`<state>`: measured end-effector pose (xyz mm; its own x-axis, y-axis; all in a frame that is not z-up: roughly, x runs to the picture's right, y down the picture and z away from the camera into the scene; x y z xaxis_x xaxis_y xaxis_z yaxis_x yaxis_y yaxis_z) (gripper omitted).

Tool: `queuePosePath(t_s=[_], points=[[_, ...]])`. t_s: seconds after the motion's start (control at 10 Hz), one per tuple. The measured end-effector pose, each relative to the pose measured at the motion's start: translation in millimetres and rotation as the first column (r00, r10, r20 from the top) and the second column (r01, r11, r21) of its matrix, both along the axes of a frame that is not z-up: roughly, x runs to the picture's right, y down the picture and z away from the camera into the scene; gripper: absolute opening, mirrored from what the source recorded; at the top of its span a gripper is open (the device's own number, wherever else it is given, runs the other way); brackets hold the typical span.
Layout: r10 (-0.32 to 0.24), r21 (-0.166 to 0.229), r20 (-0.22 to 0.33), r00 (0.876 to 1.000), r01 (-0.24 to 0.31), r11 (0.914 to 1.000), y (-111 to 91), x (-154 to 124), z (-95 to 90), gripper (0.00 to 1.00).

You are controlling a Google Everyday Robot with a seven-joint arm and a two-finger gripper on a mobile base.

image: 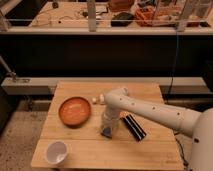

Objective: Wipe the white sponge on the table

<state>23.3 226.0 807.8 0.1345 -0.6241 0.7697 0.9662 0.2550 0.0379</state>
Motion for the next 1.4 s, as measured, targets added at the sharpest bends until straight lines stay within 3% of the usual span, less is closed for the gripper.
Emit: queuePosePath(t_s=[0.3, 0.9, 1.2, 1.4], points=[[0.018, 0.015, -0.019, 1.000, -0.018, 0.9997, 17, 33, -27.7, 0.00], [-0.066, 0.012, 0.003, 0.998, 0.066, 0.9977, 81, 36, -84.6, 0.00], [-0.120, 0.019, 0.048, 0.992, 0.119, 0.9927, 97, 18, -98.3, 0.00], [-0.184, 0.027, 0.120, 0.975, 0.182, 0.9829, 111, -20, -112.4, 0.00]])
